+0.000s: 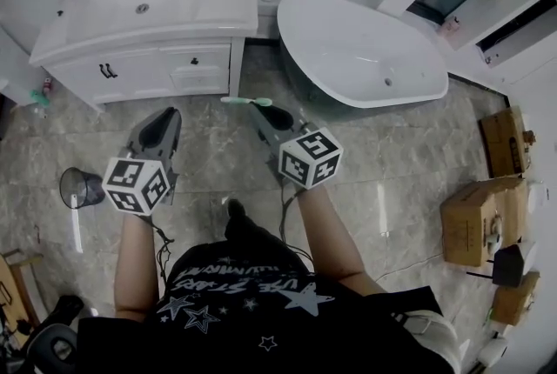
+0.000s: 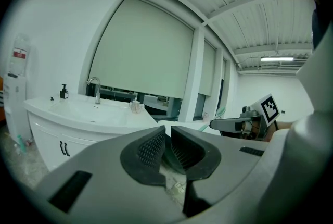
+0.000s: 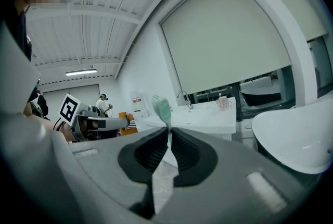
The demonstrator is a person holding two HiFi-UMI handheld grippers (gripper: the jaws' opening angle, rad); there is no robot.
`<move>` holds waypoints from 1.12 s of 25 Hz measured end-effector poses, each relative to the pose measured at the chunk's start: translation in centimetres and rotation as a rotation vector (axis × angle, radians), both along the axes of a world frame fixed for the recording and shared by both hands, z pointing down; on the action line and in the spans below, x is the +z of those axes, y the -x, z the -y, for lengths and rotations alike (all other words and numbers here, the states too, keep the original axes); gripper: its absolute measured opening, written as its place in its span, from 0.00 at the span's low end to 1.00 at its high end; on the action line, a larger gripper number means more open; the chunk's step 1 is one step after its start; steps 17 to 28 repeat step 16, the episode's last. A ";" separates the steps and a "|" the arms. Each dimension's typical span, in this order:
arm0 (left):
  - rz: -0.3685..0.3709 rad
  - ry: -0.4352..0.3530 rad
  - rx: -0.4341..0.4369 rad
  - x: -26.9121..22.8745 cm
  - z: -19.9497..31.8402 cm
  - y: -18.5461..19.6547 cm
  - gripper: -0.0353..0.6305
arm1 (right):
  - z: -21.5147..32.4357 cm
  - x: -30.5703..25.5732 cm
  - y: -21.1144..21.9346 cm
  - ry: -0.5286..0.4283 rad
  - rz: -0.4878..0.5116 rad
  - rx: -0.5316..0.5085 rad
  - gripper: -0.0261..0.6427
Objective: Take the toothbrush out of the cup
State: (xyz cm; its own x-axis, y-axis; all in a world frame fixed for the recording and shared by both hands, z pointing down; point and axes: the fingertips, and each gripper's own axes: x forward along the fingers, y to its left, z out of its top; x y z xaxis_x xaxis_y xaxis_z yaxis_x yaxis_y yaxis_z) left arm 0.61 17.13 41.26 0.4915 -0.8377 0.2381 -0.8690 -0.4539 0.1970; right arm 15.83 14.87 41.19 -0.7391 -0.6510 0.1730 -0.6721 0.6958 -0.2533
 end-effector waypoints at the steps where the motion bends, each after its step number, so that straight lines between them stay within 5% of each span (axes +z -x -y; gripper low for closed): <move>1: -0.001 -0.001 0.007 0.0 -0.6 0.4 0.11 | -0.7 -0.1 0.4 -0.003 -0.002 0.004 0.07; 16: -0.025 0.007 0.101 1.1 -9.8 6.3 0.11 | -11.1 0.5 6.4 -0.012 -0.033 0.087 0.07; 28: -0.025 0.007 0.101 1.1 -9.8 6.3 0.11 | -11.1 0.5 6.4 -0.012 -0.033 0.087 0.07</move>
